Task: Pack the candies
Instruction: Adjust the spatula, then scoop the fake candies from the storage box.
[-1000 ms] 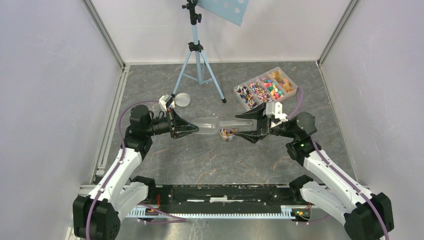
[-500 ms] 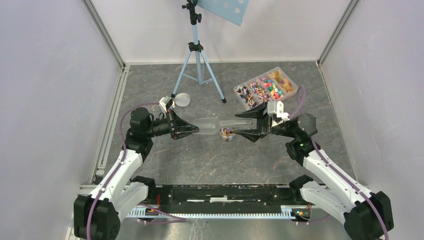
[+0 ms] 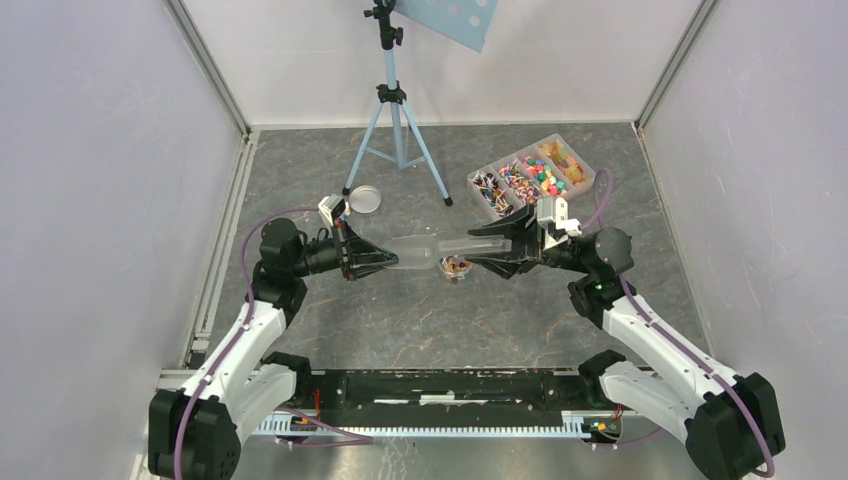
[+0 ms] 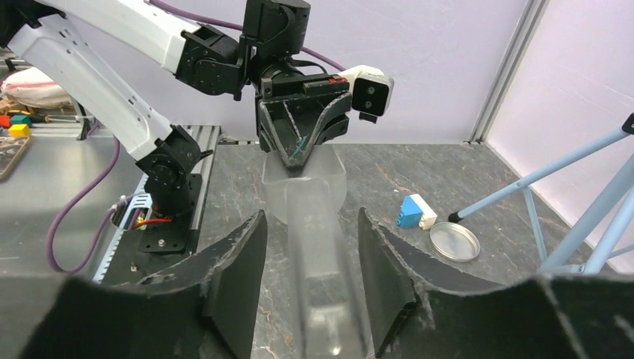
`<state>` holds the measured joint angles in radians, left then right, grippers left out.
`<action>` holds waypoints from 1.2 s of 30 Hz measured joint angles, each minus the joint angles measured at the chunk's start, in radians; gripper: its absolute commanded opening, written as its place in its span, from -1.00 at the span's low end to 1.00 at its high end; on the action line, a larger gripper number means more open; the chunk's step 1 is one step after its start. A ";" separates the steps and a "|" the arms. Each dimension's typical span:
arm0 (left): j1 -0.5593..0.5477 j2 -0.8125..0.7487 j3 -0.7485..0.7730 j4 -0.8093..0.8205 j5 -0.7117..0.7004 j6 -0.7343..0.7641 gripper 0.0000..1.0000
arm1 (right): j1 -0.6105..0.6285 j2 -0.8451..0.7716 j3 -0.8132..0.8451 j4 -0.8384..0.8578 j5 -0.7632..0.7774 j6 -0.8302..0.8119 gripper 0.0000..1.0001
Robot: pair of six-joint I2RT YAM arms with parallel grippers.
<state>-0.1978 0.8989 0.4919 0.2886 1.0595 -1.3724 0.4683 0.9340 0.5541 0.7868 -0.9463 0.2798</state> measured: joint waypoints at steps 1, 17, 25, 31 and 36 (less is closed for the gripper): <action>0.000 -0.001 -0.005 0.012 0.000 -0.013 -0.95 | 0.000 0.001 -0.003 0.006 0.000 0.004 0.17; 0.002 -0.020 -0.023 0.034 0.010 -0.033 1.00 | -0.002 0.022 -0.009 0.045 -0.020 0.037 -1.00; 0.002 0.010 0.207 -0.447 -0.095 0.349 1.00 | -0.160 -0.003 0.044 -0.256 0.107 -0.211 -1.00; 0.002 0.029 0.334 -0.768 -0.274 0.737 1.00 | -0.400 0.032 0.156 -0.497 0.272 -0.391 -1.00; 0.002 0.029 0.313 -0.859 -0.409 0.910 1.00 | -0.493 0.141 0.285 -0.674 0.465 -0.550 -1.00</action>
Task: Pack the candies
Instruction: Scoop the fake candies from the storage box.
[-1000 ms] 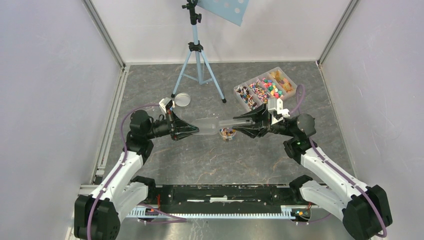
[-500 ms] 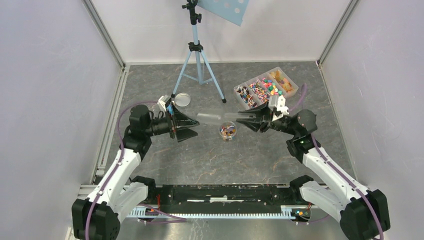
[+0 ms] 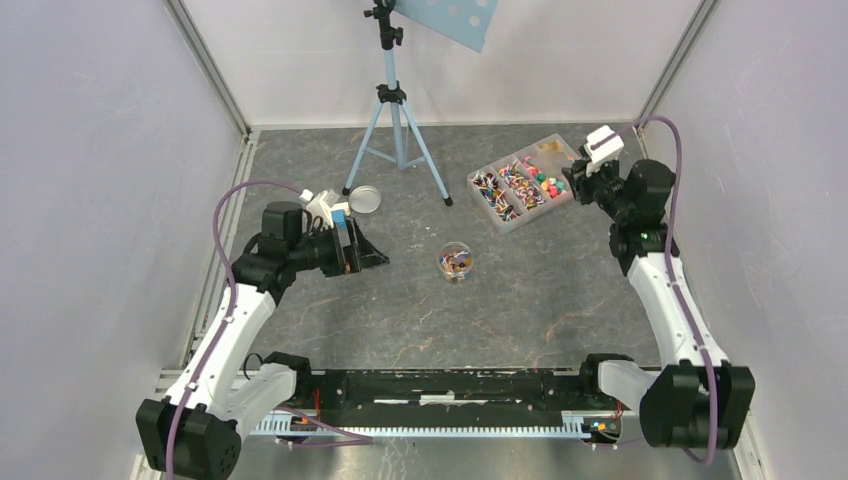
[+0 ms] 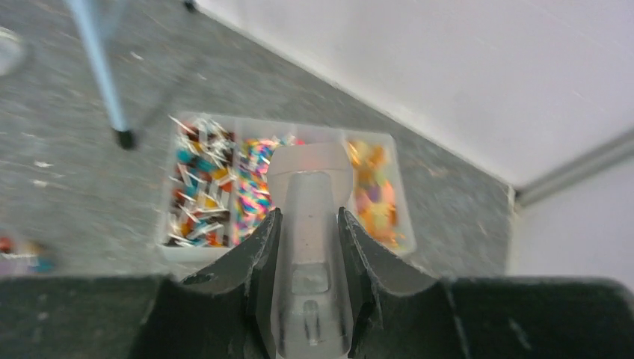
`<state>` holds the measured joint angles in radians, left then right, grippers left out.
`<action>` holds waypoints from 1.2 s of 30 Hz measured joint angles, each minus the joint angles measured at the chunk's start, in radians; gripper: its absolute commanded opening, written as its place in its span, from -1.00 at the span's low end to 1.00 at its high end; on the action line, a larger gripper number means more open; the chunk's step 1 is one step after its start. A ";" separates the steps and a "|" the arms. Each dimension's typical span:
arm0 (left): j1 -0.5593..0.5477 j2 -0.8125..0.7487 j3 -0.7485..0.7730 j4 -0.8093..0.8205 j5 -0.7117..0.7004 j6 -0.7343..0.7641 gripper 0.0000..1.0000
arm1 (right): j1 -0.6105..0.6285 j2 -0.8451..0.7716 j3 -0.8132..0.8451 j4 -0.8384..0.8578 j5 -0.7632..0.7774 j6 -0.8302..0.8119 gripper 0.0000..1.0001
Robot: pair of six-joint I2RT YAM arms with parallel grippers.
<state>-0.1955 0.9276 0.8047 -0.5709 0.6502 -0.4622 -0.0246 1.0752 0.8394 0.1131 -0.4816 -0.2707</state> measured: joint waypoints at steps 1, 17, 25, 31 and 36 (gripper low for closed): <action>0.000 0.000 -0.011 0.003 -0.010 0.014 1.00 | -0.005 0.027 0.031 -0.042 0.045 -0.029 -1.00; 0.000 -0.039 -0.128 0.050 -0.047 0.060 1.00 | -0.043 0.486 0.468 -0.471 0.369 -0.287 -1.00; 0.000 -0.026 -0.129 0.050 -0.050 0.060 1.00 | -0.043 0.639 0.632 -0.565 0.351 -0.334 -1.00; 0.000 -0.020 -0.129 0.049 -0.067 0.060 1.00 | -0.054 0.660 0.632 -0.546 0.317 -0.333 -1.00; 0.000 -0.020 -0.129 0.049 -0.074 0.060 1.00 | -0.101 0.634 0.527 -0.467 0.265 -0.314 -1.00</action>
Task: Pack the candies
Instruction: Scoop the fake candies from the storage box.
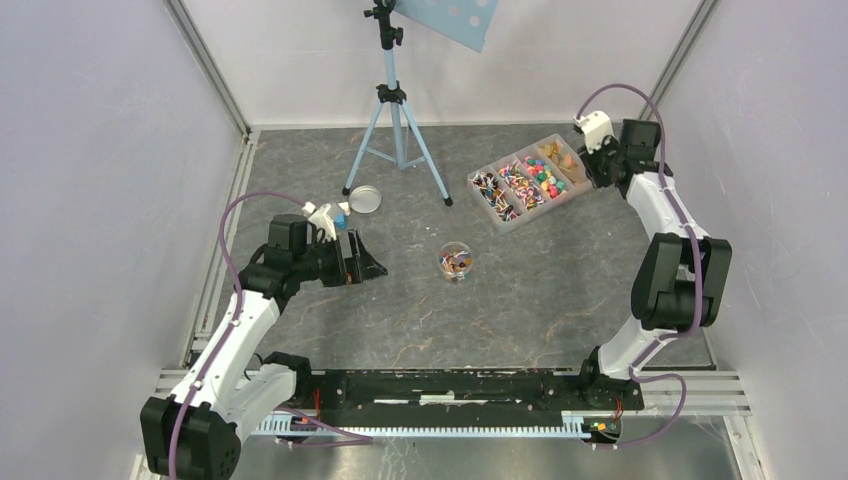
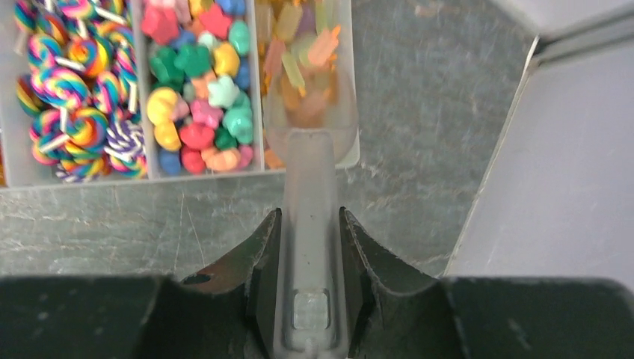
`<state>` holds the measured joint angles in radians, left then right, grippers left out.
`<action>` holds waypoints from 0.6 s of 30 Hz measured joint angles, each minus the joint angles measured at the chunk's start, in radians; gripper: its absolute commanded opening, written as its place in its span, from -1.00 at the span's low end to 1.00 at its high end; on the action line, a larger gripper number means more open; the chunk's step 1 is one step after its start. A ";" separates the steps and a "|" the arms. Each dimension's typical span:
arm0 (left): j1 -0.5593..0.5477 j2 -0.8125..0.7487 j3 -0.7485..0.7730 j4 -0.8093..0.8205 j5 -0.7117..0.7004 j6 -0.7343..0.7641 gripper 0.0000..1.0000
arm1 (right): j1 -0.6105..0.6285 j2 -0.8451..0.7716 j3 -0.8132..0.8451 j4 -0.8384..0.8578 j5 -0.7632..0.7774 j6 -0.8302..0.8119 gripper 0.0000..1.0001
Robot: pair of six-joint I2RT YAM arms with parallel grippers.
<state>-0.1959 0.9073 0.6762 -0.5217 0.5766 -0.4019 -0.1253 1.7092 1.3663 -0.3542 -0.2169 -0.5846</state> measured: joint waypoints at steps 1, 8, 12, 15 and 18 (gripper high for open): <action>0.000 0.000 0.000 0.000 0.000 0.000 1.00 | -0.011 -0.005 -0.027 0.017 -0.008 0.005 -1.00; 0.000 0.000 0.000 0.000 0.000 0.000 1.00 | -0.075 -0.042 -0.225 0.181 -0.077 0.038 -1.00; 0.000 0.000 0.000 0.000 0.000 0.000 1.00 | -0.084 -0.043 -0.269 0.259 -0.098 0.053 -1.00; 0.000 0.000 0.000 0.000 -0.001 0.000 1.00 | -0.084 -0.042 -0.273 0.282 -0.104 0.069 -1.00; 0.000 0.000 0.000 0.000 -0.001 0.000 1.00 | -0.084 -0.038 -0.273 0.311 -0.124 0.087 -1.00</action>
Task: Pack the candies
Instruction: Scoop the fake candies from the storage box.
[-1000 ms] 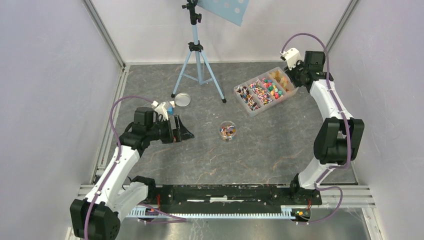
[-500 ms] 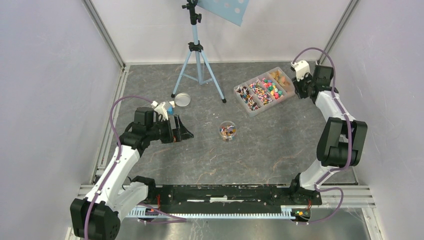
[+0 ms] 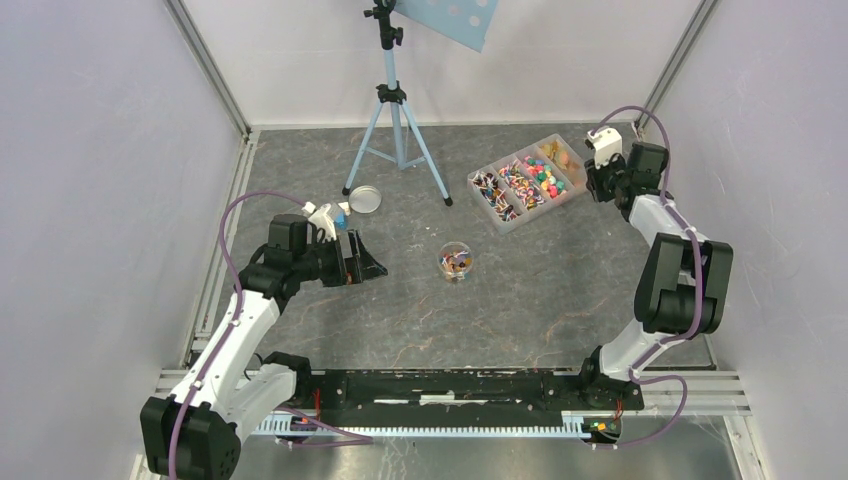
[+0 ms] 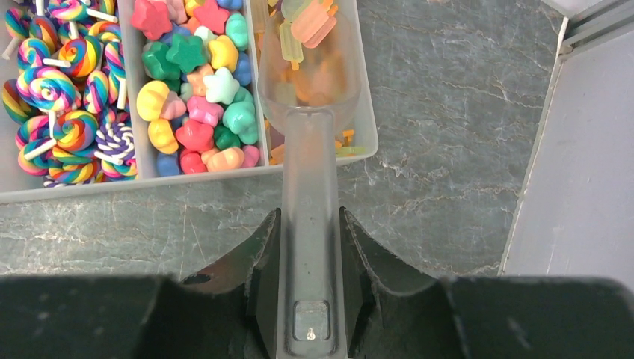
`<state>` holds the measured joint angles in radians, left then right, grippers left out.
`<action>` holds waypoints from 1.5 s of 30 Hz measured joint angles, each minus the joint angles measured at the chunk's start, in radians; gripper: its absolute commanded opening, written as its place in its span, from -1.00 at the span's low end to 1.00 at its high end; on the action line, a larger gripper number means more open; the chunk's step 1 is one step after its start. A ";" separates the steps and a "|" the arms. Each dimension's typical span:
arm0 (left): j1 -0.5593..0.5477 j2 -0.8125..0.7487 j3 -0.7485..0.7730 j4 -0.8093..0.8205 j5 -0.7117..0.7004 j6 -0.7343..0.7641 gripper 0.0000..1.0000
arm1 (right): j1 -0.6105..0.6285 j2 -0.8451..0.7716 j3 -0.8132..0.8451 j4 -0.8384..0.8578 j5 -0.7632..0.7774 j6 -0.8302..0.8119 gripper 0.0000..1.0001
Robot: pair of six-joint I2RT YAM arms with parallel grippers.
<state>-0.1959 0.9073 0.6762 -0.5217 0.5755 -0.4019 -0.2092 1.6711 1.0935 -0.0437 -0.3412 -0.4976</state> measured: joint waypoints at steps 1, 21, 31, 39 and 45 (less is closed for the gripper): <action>0.000 0.000 0.000 0.000 0.000 0.000 1.00 | 0.000 0.004 0.000 0.009 -0.005 0.005 -1.00; 0.000 0.005 0.000 0.000 -0.004 0.000 1.00 | -0.016 0.041 -0.137 0.268 -0.036 0.053 -1.00; 0.000 0.008 0.000 0.000 -0.009 0.000 1.00 | -0.090 0.030 -0.294 0.492 -0.143 0.175 -1.00; 0.000 0.009 0.000 0.000 -0.012 0.000 1.00 | -0.123 0.024 -0.351 0.597 -0.208 0.241 -1.00; 0.000 0.009 0.000 0.000 -0.021 0.000 1.00 | -0.127 -0.021 -0.373 0.624 -0.246 0.258 -1.00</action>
<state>-0.1959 0.9165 0.6762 -0.5220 0.5545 -0.4019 -0.3359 1.6501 0.7200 0.5804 -0.5869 -0.2394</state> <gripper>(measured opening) 0.997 0.345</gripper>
